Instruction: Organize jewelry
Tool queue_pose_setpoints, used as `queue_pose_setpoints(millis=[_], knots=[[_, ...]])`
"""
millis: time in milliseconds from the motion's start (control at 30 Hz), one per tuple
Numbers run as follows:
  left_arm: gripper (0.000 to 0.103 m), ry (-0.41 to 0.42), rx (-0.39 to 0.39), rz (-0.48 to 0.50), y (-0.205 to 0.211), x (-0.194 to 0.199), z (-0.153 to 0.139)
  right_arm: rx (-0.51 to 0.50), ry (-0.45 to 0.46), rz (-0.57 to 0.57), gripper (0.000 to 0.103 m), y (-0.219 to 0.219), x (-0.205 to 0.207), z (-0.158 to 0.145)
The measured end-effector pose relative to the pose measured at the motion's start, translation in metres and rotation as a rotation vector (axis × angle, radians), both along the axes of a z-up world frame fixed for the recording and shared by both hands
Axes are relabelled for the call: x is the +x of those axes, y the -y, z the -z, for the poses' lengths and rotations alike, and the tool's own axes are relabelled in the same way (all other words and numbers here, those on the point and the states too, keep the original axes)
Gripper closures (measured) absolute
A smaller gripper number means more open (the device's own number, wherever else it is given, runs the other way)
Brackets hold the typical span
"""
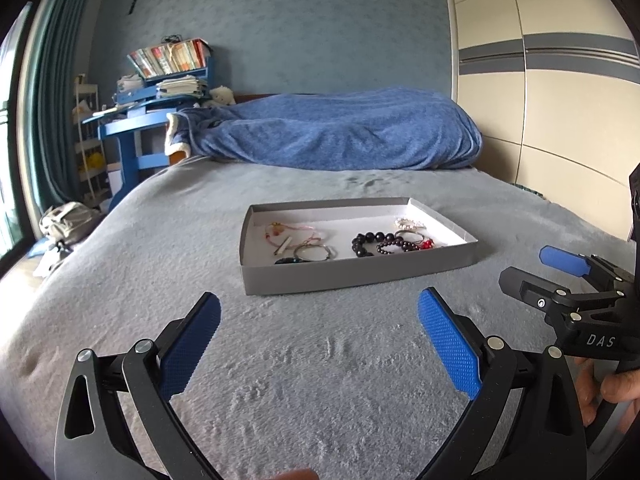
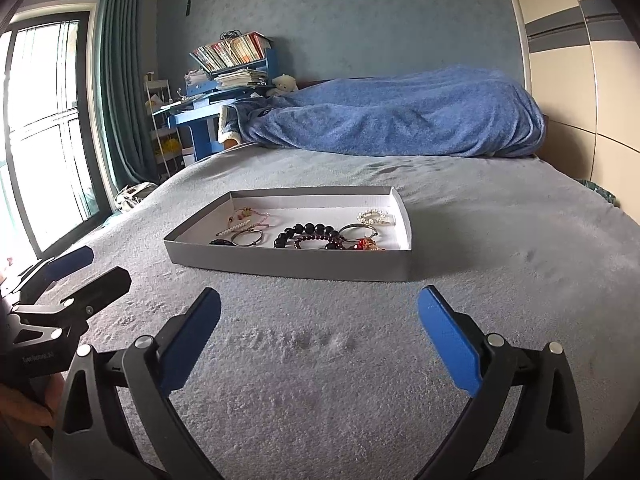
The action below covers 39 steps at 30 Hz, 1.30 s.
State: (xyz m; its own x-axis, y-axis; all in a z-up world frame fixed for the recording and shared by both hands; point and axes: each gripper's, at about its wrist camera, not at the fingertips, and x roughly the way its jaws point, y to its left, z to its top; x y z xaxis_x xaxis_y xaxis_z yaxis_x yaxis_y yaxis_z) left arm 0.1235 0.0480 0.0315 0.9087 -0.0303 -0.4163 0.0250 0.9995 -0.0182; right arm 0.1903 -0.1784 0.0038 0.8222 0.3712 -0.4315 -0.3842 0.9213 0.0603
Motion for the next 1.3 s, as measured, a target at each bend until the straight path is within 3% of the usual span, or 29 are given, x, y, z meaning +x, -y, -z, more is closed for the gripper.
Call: queue_pose_setpoints(millis=[1300], knots=[[0.005, -0.014, -0.012, -0.005, -0.0069, 0.0006, 0.003, -0.001, -0.001, 0.006, 0.005, 0.0044, -0.0005, -0.0005]])
